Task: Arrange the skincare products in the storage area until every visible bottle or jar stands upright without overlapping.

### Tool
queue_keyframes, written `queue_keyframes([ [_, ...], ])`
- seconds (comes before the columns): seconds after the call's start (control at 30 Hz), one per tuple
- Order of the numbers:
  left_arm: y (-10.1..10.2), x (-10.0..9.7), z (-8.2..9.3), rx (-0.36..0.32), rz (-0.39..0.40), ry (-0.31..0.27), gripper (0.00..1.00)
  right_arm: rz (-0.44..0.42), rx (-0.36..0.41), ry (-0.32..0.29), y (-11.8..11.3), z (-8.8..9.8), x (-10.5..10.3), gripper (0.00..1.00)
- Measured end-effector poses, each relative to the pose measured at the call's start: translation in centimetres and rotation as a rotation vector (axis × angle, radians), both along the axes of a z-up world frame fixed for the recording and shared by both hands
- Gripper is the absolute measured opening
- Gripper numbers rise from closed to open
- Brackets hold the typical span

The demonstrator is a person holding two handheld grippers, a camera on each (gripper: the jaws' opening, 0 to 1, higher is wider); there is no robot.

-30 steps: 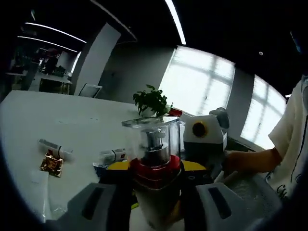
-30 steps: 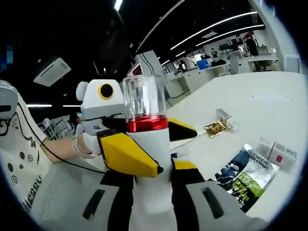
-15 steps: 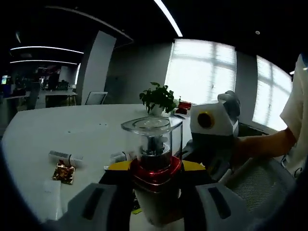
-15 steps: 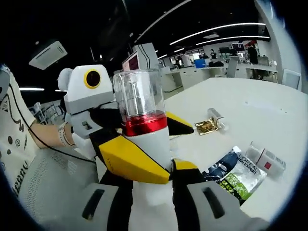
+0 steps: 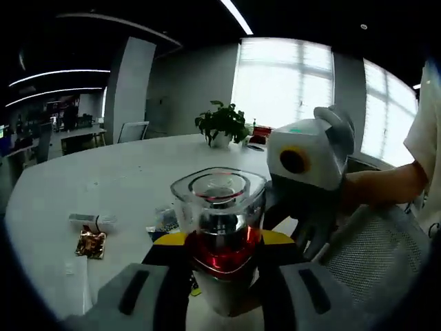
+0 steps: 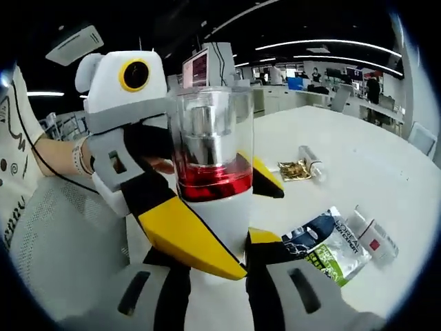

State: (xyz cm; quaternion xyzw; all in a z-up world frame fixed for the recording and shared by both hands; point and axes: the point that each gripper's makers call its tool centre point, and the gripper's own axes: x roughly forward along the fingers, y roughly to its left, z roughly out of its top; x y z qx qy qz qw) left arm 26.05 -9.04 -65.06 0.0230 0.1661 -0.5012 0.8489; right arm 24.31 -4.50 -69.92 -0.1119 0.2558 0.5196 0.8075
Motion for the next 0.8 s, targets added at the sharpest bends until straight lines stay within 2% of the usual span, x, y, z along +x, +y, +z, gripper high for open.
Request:
queue_keyframes([
  [0.47, -0.5, -0.9, -1.4, 0.097, -0.040, -0.019, 0.31, 0.049, -0.138, -0.037, -0.6, -2.2, -0.5, 0.29],
  [0.63, -0.6, -1.0, -1.3, 0.106, -0.053, -0.037, 0.31, 0.050, -0.147, -0.037, -0.7, -2.2, -0.5, 0.29],
  [0.8, -0.8, -1.3, -1.4, 0.127, -0.084, -0.066, 0.32, 0.079, -0.206, -0.085, -0.9, -2.8, -0.4, 0.29],
])
